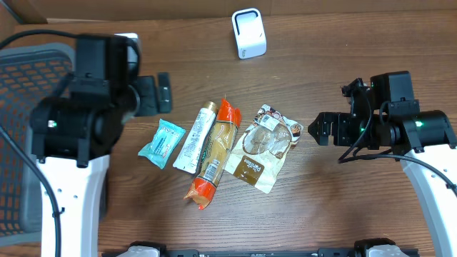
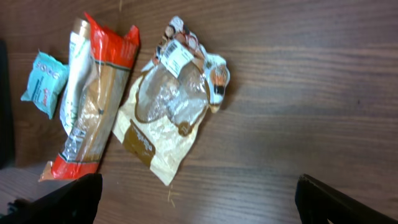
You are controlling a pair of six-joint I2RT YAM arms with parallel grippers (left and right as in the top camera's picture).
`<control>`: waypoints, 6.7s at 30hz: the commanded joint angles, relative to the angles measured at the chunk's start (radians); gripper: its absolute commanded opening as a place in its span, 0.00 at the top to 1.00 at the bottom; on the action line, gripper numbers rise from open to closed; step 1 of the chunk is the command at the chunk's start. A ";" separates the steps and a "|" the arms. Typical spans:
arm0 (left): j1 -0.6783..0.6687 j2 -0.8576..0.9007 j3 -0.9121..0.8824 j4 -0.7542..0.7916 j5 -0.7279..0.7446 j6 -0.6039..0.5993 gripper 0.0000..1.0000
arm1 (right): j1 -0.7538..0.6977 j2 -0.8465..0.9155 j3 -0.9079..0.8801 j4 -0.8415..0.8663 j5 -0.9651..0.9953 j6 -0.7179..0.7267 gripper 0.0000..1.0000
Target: Scan the item barcode
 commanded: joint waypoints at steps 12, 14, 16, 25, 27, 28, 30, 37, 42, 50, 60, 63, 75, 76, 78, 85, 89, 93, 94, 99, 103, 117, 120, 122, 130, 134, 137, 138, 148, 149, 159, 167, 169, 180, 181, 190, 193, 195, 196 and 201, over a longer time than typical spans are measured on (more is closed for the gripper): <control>0.166 0.010 0.006 0.004 0.103 0.218 0.00 | 0.007 0.035 -0.005 0.138 -0.179 0.077 0.01; 0.166 0.010 0.006 0.004 0.105 0.217 0.00 | 0.007 0.055 -0.037 0.150 -0.151 0.128 0.02; 0.166 0.010 0.006 0.005 0.109 0.213 0.00 | 0.007 0.074 -0.079 0.175 -0.152 0.151 0.03; 0.164 0.010 0.006 0.004 0.112 0.213 0.00 | 0.023 0.173 -0.300 0.402 -0.277 0.274 0.02; 0.165 0.010 0.006 0.004 0.112 0.213 0.00 | 0.036 0.202 -0.351 0.477 -0.279 0.333 0.02; 0.165 0.010 0.006 0.004 0.112 0.213 0.00 | 0.050 0.222 -0.383 0.534 -0.279 0.381 0.02; 0.165 0.010 0.006 0.004 0.112 0.213 0.00 | 0.070 0.240 -0.415 0.596 -0.278 0.430 0.02; 0.165 0.010 0.006 0.004 0.112 0.213 0.00 | 0.184 0.294 -0.481 0.803 -0.184 0.644 0.00; 0.165 0.010 0.006 0.004 0.112 0.213 0.00 | 0.254 0.341 -0.482 0.886 -0.147 0.695 0.00; 0.165 0.010 0.006 0.004 0.112 0.213 0.00 | 0.307 0.470 -0.482 1.010 -0.093 0.813 0.00; 0.165 0.010 0.006 0.004 0.112 0.214 0.00 | 0.396 0.603 -0.482 1.164 -0.037 0.918 0.27; 0.165 0.010 0.006 0.004 0.112 0.213 0.01 | 0.398 0.603 -0.482 1.168 -0.030 0.917 0.39; 0.165 0.010 0.006 0.004 0.112 0.213 0.00 | 0.349 0.601 -0.467 1.197 -0.206 0.780 0.66; 0.165 0.010 0.006 0.004 0.112 0.213 0.00 | 0.339 0.600 -0.460 1.197 -0.235 0.750 0.66; 0.165 0.010 0.006 0.004 0.112 0.214 0.00 | 0.316 0.593 -0.444 1.196 -0.314 0.673 0.66; 0.165 0.010 0.006 0.004 0.112 0.213 0.00 | 0.263 0.539 -0.393 1.168 -0.521 0.513 0.71; 0.165 0.010 0.006 0.004 0.112 0.213 0.00 | 0.262 0.486 -0.350 1.031 -0.490 0.422 0.72; 0.165 0.010 0.006 0.004 0.112 0.214 0.00 | 0.262 0.433 -0.246 0.785 -0.409 0.314 0.72; 0.165 0.010 0.006 0.004 0.112 0.213 0.00 | 0.262 0.421 -0.212 0.719 -0.383 0.288 0.72; 0.165 0.010 0.006 0.004 0.112 0.213 0.00 | 0.262 0.384 -0.058 0.467 -0.276 0.182 0.85; 0.165 0.010 0.006 0.004 0.112 0.214 0.00 | 0.262 0.381 -0.009 0.398 -0.248 0.148 0.96; 0.165 0.010 0.006 0.004 0.112 0.213 0.01 | 0.233 0.294 0.098 0.318 -0.527 -0.072 0.96; 0.165 0.010 0.006 0.004 0.112 0.213 0.00 | 0.223 0.250 0.143 0.259 -0.642 -0.213 0.96; 0.165 0.010 0.006 0.004 0.112 0.213 0.00 | 0.218 0.221 0.163 0.219 -0.696 -0.277 0.96; 0.165 0.010 0.006 0.004 0.112 0.213 0.00 | 0.193 0.087 0.173 0.197 -0.818 -0.367 0.96; 0.165 0.010 0.006 0.004 0.112 0.213 0.00 | 0.171 0.043 0.173 0.200 -0.848 -0.367 0.96; 0.165 0.010 0.006 0.004 0.112 0.213 0.00 | 0.154 0.024 0.174 0.211 -0.829 -0.324 0.96; 0.165 0.010 0.006 0.004 0.112 0.213 0.01 | 0.149 0.024 0.174 0.236 -0.780 -0.243 0.96; 0.165 0.010 0.006 0.004 0.112 0.213 0.01 | 0.224 0.101 0.182 0.421 -0.050 0.106 0.96; 0.165 0.010 0.006 0.004 0.112 0.213 0.00 | 0.248 0.116 0.182 0.443 0.053 0.108 0.96; 0.165 0.010 0.006 0.004 0.112 0.213 0.00 | 0.410 0.399 0.182 0.845 0.848 -0.392 0.96; 0.165 0.010 0.006 0.004 0.112 0.213 0.00 | 0.409 0.645 0.183 1.360 1.017 -0.939 0.96; 0.165 0.010 0.006 0.004 0.112 0.214 0.00 | 0.406 0.703 0.183 1.474 1.015 -1.076 0.96; 0.165 0.010 0.006 0.004 0.112 0.213 0.00 | 0.370 0.918 0.183 1.709 0.910 -1.586 0.96; 0.165 0.010 0.006 0.004 0.112 0.213 0.01 | 0.368 0.928 0.183 1.722 0.910 -1.601 0.96; 0.165 0.010 0.006 0.004 0.112 0.214 0.01 | 0.361 0.940 0.183 1.727 0.903 -1.624 0.96; 0.165 0.010 0.006 0.004 0.112 0.213 0.00 | 0.354 0.940 0.183 1.727 0.895 -1.624 0.96; 0.165 0.010 0.006 0.004 0.112 0.213 0.00 | 0.350 0.940 0.183 1.727 0.896 -1.624 0.96; 0.165 0.010 0.006 0.004 0.112 0.213 0.00 | 0.349 0.940 0.183 1.727 0.896 -1.624 0.96; 0.165 0.010 0.006 0.004 0.112 0.213 0.00 | 0.346 0.940 0.183 1.727 0.884 -1.614 0.96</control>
